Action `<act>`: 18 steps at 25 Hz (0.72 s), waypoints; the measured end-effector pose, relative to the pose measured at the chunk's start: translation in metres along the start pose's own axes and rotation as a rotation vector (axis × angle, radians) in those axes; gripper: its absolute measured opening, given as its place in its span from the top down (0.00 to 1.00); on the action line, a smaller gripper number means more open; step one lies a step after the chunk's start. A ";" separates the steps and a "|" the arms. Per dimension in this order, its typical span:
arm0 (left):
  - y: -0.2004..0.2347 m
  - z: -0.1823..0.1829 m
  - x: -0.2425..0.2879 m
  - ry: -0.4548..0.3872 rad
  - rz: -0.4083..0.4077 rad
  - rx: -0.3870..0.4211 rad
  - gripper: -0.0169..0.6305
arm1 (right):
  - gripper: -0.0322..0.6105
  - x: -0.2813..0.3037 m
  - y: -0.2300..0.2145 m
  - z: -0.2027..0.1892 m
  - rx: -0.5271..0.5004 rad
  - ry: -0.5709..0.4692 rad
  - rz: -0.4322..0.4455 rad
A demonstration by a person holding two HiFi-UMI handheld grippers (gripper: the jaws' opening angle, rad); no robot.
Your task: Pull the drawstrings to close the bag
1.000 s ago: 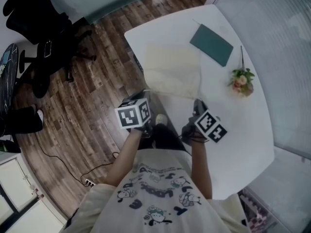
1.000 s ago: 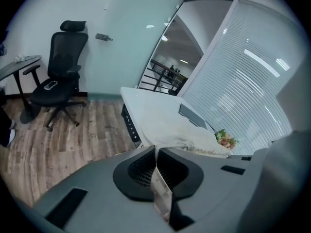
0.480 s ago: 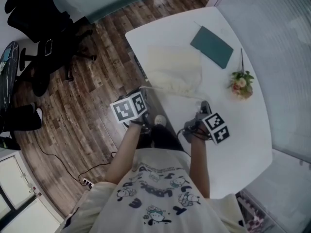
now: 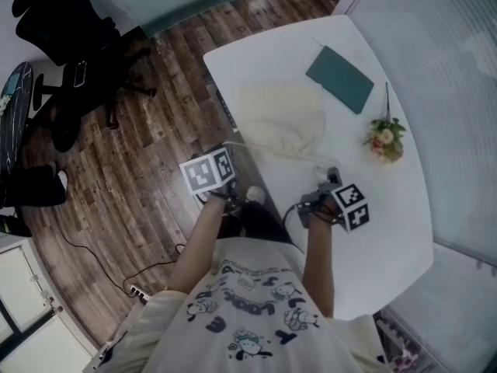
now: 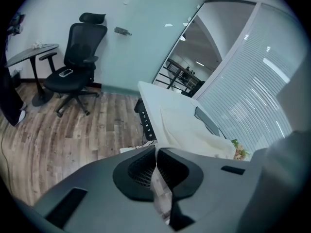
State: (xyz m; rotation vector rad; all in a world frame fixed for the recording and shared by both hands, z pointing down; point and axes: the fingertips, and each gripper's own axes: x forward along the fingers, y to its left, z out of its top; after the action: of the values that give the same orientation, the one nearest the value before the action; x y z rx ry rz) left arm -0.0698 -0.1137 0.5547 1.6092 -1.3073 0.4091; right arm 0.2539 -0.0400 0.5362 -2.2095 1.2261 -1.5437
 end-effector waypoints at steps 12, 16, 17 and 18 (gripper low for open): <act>-0.014 0.011 -0.002 0.016 -0.055 0.068 0.90 | 0.92 -0.004 0.019 0.008 -0.127 -0.004 0.075; -0.043 0.004 -0.004 0.031 -0.080 0.234 0.90 | 0.92 -0.006 0.027 0.008 -0.281 0.012 0.076; -0.049 0.000 -0.006 0.032 -0.087 0.266 0.90 | 0.92 -0.007 0.027 0.008 -0.325 0.014 0.065; -0.053 -0.004 -0.008 0.033 -0.094 0.289 0.90 | 0.91 -0.009 0.025 0.007 -0.368 0.014 0.052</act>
State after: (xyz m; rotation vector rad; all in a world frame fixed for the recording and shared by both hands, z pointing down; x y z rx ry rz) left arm -0.0252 -0.1092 0.5260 1.8873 -1.1819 0.5850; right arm 0.2453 -0.0518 0.5123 -2.3564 1.6735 -1.4081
